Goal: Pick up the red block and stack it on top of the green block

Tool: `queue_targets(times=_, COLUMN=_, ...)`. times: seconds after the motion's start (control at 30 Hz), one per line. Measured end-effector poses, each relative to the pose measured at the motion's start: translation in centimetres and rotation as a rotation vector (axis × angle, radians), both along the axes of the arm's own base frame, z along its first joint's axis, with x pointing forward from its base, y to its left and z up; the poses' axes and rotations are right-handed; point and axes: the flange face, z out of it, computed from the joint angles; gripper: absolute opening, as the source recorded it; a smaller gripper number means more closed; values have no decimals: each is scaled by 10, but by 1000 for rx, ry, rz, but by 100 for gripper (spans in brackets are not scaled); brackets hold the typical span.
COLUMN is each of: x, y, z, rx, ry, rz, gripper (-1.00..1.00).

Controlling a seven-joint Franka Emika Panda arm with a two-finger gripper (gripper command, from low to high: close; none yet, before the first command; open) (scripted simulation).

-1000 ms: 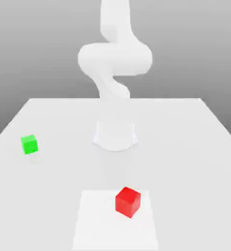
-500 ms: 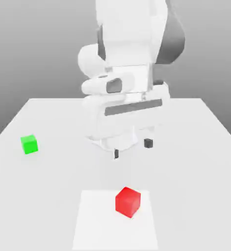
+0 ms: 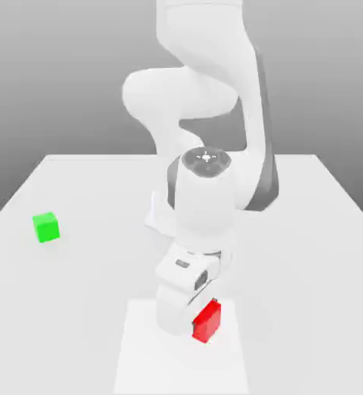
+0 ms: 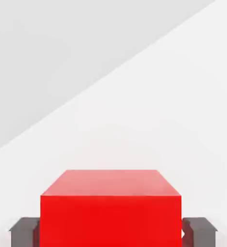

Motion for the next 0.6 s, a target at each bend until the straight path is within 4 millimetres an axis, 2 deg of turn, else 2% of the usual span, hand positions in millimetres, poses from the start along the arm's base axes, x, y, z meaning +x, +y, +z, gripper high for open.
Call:
queue_targets(times=0.1, x=0, y=0, z=0, rx=0, ry=0, rz=0, gripper=-100)
queue_targets(times=0.33, x=1, y=-4, z=60, rx=-1, ry=-2, rz=11, gripper=-100)
queue_targets(times=0.37, x=1, y=-13, z=68, rx=-4, ry=-6, rz=34, gripper=-100)
queue_targets(times=0.4, x=2, y=-34, z=77, rx=-9, ry=-11, rz=38, gripper=-100)
queue_targets(times=0.47, x=2, y=-61, z=94, rx=-18, ry=-20, rz=96, gripper=-100)
queue_targets(times=0.6, x=-10, y=-123, z=123, rx=-40, ry=-32, rz=203, gripper=-100)
